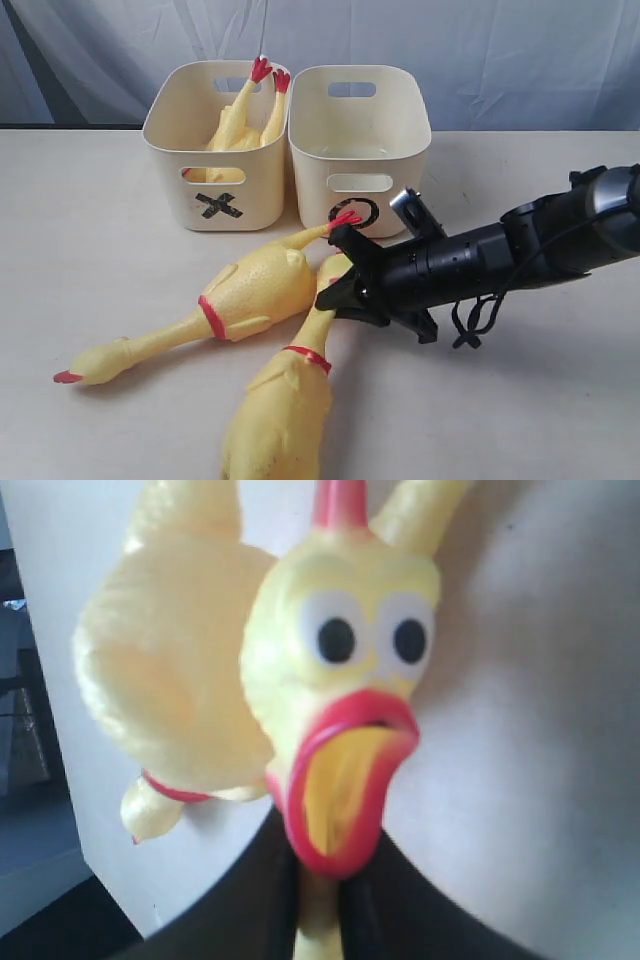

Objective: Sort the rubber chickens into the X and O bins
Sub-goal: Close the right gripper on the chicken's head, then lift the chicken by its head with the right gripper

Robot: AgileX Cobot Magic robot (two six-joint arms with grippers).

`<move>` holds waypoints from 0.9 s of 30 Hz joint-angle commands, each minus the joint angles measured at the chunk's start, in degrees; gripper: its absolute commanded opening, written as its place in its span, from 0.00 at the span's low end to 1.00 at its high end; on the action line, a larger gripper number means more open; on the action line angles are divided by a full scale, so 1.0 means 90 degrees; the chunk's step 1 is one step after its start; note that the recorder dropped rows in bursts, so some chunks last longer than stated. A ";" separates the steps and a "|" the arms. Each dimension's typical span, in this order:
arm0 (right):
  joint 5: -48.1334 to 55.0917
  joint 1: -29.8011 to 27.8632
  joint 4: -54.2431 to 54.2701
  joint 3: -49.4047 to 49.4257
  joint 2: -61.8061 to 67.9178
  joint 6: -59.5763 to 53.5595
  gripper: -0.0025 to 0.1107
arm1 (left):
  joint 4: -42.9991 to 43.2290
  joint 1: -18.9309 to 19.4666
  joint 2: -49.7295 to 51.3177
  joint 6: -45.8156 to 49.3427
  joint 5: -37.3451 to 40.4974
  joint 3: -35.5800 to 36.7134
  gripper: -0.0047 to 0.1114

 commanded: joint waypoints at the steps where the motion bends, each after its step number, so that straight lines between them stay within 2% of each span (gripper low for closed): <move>1: 0.0208 -0.0007 -0.0160 -0.0017 -0.0486 -0.0054 0.01 | 0.0015 0.0001 -0.0046 -0.0032 -0.0047 0.0018 0.04; 9: 0.0362 -0.0021 0.0071 -0.0017 -0.1445 -0.0113 0.01 | 0.0028 0.0001 -0.0046 -0.0032 -0.0047 0.0018 0.04; 12: 0.0362 -0.0021 0.0071 -0.0017 -0.1818 -0.0565 0.01 | 0.0028 0.0001 -0.0046 -0.0032 -0.0047 0.0018 0.04; 18: -0.0276 -0.0065 0.0071 -0.0277 -0.2606 -0.1146 0.01 | 0.0041 0.0001 -0.0046 -0.0032 -0.0047 0.0018 0.04; 21: -0.1124 -0.0374 0.0071 -0.0359 -0.3248 -0.1226 0.01 | 0.0041 0.0001 -0.0046 -0.0032 -0.0047 0.0018 0.04; 27: -0.1538 -0.1438 0.0071 -0.0386 -0.3995 -0.1119 0.01 | 0.0041 0.0001 -0.0046 -0.0032 -0.0047 0.0018 0.04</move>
